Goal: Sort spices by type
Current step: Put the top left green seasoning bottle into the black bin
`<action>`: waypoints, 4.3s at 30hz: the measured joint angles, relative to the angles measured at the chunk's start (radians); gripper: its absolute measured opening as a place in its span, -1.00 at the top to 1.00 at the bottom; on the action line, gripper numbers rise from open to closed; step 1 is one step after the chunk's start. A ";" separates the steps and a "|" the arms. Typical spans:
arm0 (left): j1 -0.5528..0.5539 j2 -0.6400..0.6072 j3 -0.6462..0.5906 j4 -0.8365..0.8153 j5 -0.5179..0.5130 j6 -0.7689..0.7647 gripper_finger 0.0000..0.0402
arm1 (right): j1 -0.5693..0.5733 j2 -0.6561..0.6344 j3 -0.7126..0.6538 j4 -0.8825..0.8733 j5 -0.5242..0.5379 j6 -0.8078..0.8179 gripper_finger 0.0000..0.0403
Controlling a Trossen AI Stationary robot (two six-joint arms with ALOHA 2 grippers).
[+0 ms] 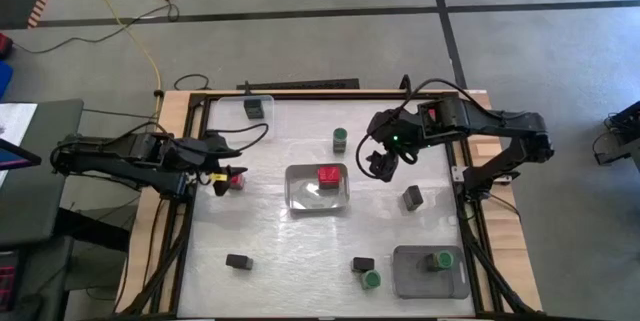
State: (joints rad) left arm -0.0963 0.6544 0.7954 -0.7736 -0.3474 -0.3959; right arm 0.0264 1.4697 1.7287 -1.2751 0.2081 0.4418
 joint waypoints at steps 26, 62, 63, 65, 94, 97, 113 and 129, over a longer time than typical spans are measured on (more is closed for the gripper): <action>0.000 -0.069 -0.001 -0.073 -0.109 0.408 -0.14 | -0.061 0.194 0.000 -0.081 0.037 0.236 -0.86; 0.000 -0.032 -0.001 -0.095 -0.089 0.163 -0.14 | -0.374 0.478 -0.001 0.294 -0.170 -0.788 -0.74; 0.000 -0.032 -0.001 -0.095 -0.089 0.163 -0.14 | -0.375 0.487 -0.001 0.294 -0.172 -0.792 -0.74; 0.000 -0.032 -0.001 -0.095 -0.089 0.163 -0.14 | -0.378 0.508 0.000 0.294 -0.172 -0.799 -0.74; 0.000 -0.019 0.000 -0.096 -0.089 0.174 -0.14 | -0.415 0.530 0.010 0.213 -0.245 -0.673 -0.11; 0.000 -0.019 0.000 -0.096 -0.089 0.174 -0.14 | -0.417 0.491 0.026 0.168 -0.242 -0.596 -0.11; -0.099 0.104 0.001 0.190 -0.051 0.172 -0.14 | -0.121 0.076 -0.011 -0.111 -0.093 -0.165 -0.11; -0.287 0.387 0.001 0.508 -0.053 0.069 -0.14 | 0.576 -0.077 -0.115 -0.195 -0.006 0.452 -0.11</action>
State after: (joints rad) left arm -0.3833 1.0412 0.7959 -0.2661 -0.4009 -0.3270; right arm 0.6026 1.3922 1.6138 -1.4705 0.2021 0.8938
